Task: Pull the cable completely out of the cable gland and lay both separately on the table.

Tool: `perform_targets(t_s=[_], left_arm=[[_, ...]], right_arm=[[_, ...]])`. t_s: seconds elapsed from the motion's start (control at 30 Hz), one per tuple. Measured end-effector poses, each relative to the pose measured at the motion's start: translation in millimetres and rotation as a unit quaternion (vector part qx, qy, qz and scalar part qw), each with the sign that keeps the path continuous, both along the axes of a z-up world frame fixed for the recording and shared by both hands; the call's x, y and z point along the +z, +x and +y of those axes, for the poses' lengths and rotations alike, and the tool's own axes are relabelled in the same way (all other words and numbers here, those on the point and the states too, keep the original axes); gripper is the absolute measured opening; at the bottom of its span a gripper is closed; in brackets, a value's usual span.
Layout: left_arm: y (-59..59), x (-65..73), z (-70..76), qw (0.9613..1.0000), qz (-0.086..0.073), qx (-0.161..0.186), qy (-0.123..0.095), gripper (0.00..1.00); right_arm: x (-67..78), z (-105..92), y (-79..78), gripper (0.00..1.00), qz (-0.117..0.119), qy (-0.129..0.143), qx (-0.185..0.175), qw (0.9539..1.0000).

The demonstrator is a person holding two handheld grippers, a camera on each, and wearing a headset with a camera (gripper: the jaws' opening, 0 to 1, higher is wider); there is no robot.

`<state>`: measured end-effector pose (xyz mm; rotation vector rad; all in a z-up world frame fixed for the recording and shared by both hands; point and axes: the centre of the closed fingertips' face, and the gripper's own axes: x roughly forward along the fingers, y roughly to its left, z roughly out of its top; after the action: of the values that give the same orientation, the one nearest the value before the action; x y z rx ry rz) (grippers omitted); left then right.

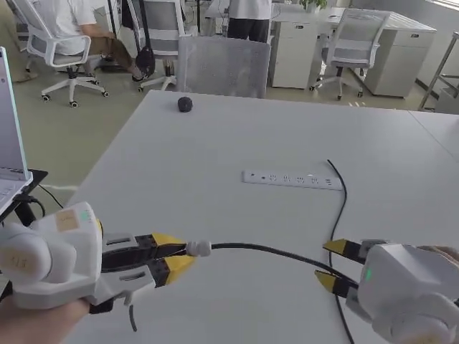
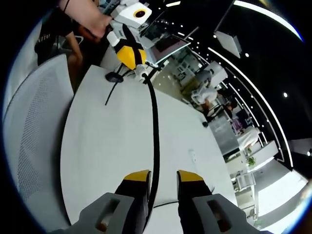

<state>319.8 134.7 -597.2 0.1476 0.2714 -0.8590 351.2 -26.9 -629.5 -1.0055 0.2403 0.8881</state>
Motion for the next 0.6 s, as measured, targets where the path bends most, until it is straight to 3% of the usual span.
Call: perform_targets(t_s=[0.23, 0.6], left_arm=[[-3.1, -1.7, -11.5, 0.9999, -0.002, -0.015, 0.009, 0.13], [-5.2, -4.0, -12.7, 0.9997, 0.001, -0.019, 0.013, 0.13]], right_arm=[[10.4, 39.8, -11.0, 0.17, -0.011, 0.018, 0.042, 0.9989], [22.4, 86.4, -25.8, 0.16, -0.020, 0.039, 0.094, 0.9946]])
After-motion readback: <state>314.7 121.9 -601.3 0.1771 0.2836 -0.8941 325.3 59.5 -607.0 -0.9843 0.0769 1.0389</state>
